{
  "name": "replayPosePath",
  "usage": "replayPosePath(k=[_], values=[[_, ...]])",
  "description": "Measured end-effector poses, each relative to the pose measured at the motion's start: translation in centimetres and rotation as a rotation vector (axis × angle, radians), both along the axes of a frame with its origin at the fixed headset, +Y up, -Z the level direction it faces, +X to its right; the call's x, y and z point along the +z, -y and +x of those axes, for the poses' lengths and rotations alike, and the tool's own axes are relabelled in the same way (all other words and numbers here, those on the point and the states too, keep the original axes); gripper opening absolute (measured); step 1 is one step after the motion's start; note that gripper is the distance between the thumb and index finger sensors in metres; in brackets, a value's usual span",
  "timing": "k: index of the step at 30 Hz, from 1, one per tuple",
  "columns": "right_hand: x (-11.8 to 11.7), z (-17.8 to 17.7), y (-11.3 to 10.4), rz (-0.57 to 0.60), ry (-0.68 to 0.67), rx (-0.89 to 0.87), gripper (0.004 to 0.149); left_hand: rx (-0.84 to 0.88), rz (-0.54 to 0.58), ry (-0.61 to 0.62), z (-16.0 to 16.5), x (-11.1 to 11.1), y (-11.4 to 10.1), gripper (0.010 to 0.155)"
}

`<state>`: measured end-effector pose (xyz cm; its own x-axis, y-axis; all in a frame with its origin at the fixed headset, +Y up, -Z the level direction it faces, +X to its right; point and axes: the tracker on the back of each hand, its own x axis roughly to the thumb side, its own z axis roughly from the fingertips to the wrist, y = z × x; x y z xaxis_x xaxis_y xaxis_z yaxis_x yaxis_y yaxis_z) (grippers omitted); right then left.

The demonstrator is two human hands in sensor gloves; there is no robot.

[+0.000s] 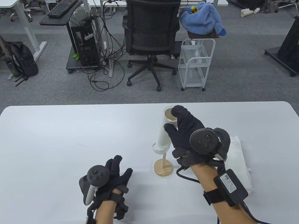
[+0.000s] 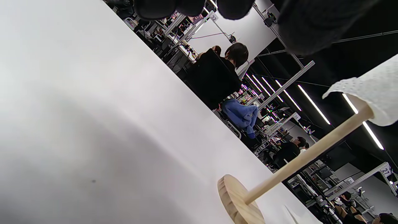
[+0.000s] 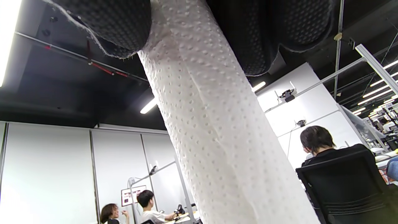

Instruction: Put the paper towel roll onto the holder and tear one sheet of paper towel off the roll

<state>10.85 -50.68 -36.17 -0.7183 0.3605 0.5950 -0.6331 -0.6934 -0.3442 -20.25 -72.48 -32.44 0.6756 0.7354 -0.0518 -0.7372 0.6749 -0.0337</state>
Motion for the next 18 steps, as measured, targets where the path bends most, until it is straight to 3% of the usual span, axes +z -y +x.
replayPosePath(k=[18], values=[[-0.7,0.3,3.8,-0.063,0.016,0.029,0.066,0.009,-0.023,0.013,0.1,0.0,0.1,0.076]])
